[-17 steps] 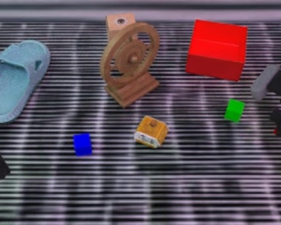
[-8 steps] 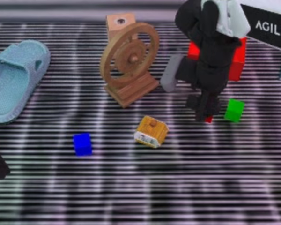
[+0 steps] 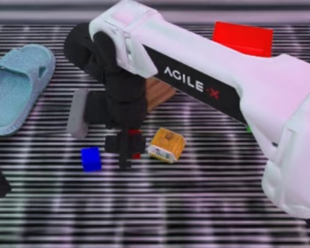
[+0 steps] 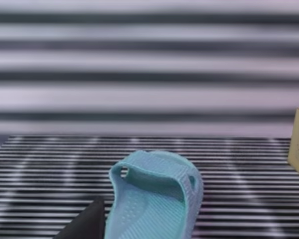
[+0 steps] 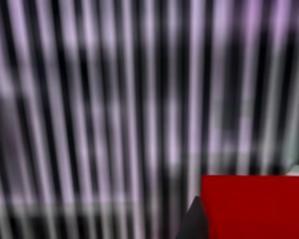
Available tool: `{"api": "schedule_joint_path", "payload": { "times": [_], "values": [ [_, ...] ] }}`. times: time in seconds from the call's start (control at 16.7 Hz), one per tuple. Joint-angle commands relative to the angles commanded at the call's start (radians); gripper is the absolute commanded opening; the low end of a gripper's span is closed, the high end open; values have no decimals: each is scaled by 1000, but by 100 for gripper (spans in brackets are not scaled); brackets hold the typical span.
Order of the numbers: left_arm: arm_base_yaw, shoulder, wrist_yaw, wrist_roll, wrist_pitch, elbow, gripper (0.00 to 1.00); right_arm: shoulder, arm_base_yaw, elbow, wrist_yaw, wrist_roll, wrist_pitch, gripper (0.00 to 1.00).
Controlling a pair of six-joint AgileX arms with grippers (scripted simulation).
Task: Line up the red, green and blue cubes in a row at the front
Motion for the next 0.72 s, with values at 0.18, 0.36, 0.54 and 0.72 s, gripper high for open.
{"api": "schedule_joint_path", "payload": {
  "times": [0.18,0.36,0.54,0.72],
  "values": [
    [0,0,0,0,0,0,100,28,44,52,3,8,-23,0],
    [0,0,0,0,0,0,100,28,44,52,3,8,-23,0],
    [0,0,0,0,0,0,100,22,43,33,1,7,-4,0],
    [0,0,0,0,0,0,100,16,43,-68,0,10,92,0]
  ]
}}
